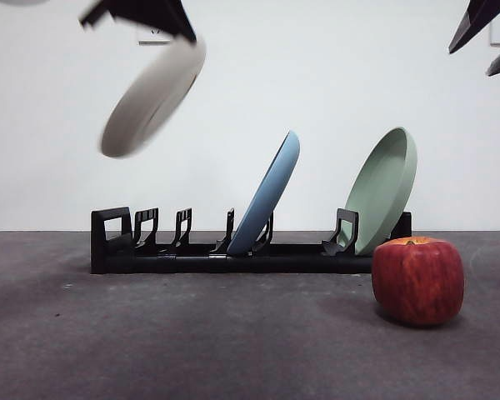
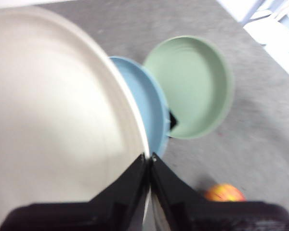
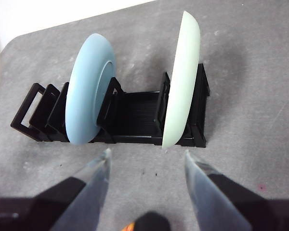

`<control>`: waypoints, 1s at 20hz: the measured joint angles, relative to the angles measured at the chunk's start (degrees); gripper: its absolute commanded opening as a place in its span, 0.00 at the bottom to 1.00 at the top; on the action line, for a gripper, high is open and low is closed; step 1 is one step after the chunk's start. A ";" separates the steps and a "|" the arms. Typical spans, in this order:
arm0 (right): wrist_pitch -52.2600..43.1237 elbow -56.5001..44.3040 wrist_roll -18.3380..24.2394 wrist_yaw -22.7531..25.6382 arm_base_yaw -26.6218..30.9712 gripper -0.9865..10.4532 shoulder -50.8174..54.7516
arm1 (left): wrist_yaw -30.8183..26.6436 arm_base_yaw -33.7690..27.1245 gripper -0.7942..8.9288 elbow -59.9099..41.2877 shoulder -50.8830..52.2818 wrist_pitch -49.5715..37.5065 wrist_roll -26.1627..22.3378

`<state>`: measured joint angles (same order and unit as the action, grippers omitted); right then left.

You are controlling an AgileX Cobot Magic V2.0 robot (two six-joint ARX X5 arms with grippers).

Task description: Take the yellow plate from the plate rack,put the plate on the table,take the apple from the table,put the apple in the plate

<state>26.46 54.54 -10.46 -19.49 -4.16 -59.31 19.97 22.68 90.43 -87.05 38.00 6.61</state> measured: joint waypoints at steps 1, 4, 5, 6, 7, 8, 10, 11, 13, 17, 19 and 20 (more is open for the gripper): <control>0.07 0.00 0.00 -0.02 0.00 0.31 0.00 | -0.20 0.77 0.07 0.00 2.32 2.95 -0.90; 0.09 0.00 0.00 0.00 0.00 0.31 0.00 | -0.46 4.02 0.07 0.00 8.98 10.12 -3.87; 0.13 0.00 0.00 0.00 0.00 0.31 0.00 | -0.57 5.51 0.07 0.00 11.58 12.31 -4.94; 0.11 0.00 0.00 0.00 0.00 0.31 0.00 | -1.20 6.80 0.07 0.00 13.66 13.90 -5.46; 0.13 0.00 0.00 0.00 0.00 0.31 0.00 | -3.04 8.59 0.07 0.00 15.98 15.93 -5.81; 0.13 0.00 0.00 0.00 0.00 0.31 0.00 | -5.38 10.25 0.07 0.00 17.59 17.51 -6.05; 0.11 0.00 0.00 0.00 0.00 0.31 0.00 | -11.54 14.73 0.07 0.00 19.65 21.00 -6.21; 0.11 0.00 0.00 0.00 0.00 0.31 0.00 | -14.51 17.40 0.07 0.02 19.82 22.58 -6.19; 0.13 0.00 0.00 0.00 0.00 0.31 0.00 | -20.90 23.58 0.07 -0.04 19.12 25.27 -5.97; 0.13 0.00 0.00 0.02 0.00 0.31 0.00 | -32.02 33.68 0.07 -3.17 16.39 25.07 -3.50; 0.13 0.00 0.00 0.00 0.00 0.31 0.00 | -33.90 36.04 0.07 -5.51 13.62 24.15 -2.56; 0.11 0.00 0.00 0.00 0.00 0.31 0.00 | -34.03 36.79 0.07 -6.67 12.02 23.32 -2.38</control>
<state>26.57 54.54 -10.46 -19.49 -4.16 -59.31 -14.06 59.46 83.77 -75.02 61.32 4.23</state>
